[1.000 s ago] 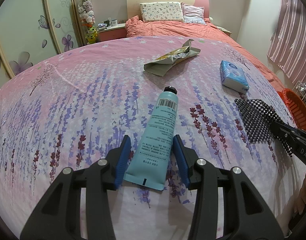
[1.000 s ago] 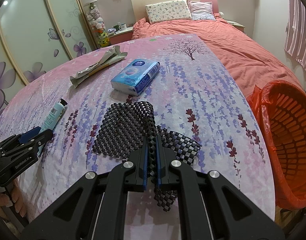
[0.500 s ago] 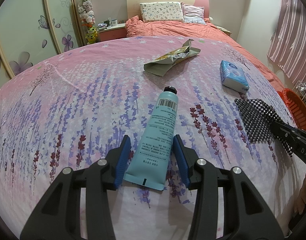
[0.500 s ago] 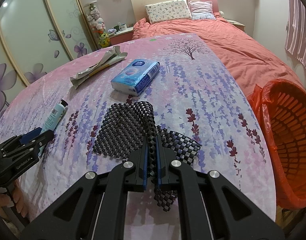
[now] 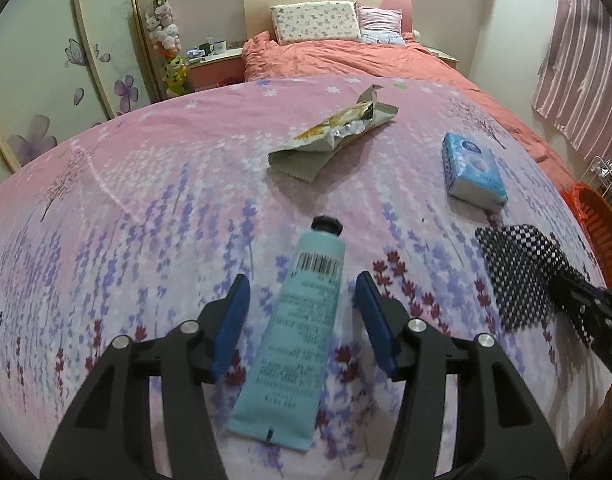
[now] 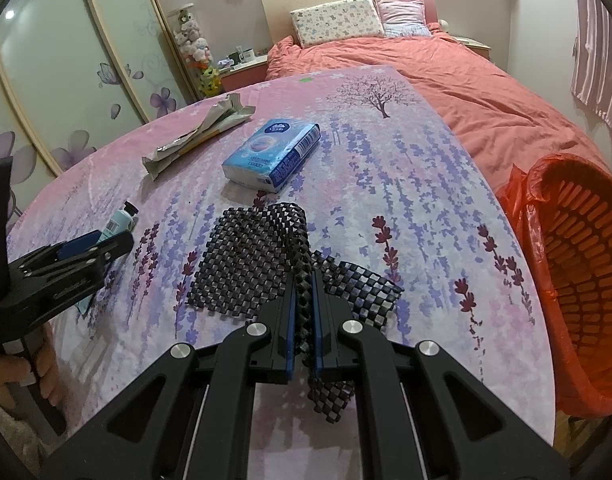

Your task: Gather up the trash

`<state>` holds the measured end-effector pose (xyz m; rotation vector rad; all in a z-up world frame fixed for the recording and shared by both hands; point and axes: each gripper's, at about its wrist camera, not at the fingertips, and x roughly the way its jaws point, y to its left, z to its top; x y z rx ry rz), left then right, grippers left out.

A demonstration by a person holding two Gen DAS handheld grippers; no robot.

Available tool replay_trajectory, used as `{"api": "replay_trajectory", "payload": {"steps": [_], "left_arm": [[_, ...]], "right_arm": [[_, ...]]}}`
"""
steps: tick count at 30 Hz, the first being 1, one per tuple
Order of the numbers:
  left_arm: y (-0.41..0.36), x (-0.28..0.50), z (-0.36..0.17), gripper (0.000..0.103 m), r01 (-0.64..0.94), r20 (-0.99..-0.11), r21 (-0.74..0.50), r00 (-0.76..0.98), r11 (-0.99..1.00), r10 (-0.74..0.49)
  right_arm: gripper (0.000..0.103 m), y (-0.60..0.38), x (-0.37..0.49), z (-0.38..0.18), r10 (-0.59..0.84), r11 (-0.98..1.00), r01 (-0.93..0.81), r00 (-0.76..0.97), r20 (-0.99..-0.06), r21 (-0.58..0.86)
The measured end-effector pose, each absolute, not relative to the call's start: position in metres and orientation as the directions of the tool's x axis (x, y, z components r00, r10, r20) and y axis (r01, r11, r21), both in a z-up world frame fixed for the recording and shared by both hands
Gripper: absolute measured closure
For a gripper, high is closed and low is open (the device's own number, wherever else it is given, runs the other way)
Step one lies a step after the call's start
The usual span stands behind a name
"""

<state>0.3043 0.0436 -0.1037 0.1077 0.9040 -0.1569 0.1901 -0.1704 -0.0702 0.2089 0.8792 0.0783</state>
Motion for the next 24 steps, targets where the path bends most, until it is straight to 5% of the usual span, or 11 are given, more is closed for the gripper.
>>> {"api": "replay_trajectory", "payload": {"steps": [4,7,9,14,24], "left_arm": [[0.042,0.307,-0.104,0.053,0.176,-0.788,0.019,0.609,0.984,-0.093],[0.038,0.308,-0.103,0.071,0.173,-0.784,0.032,0.615,0.984,-0.082],[0.038,0.307,-0.102,0.075,0.175,-0.782,0.039,0.618,0.984,-0.079],[0.048,0.297,-0.100,0.075,0.164,-0.780,0.004,0.618,0.986,-0.099],[0.071,0.274,-0.071,0.075,0.157,-0.742,-0.037,0.657,0.987,-0.132]], "right_arm": [[0.096,-0.170,0.190,-0.070,0.148,0.978,0.017,0.636,-0.757,0.206],[0.096,-0.170,0.190,-0.070,0.145,0.979,0.017,0.636,-0.758,0.202],[0.097,-0.169,0.190,-0.070,0.138,0.981,0.019,0.636,-0.759,0.195],[0.097,-0.160,0.189,-0.068,0.085,0.991,0.026,0.639,-0.764,0.132],[0.097,-0.175,0.170,-0.039,0.181,0.959,0.030,0.699,-0.692,0.282]]}}
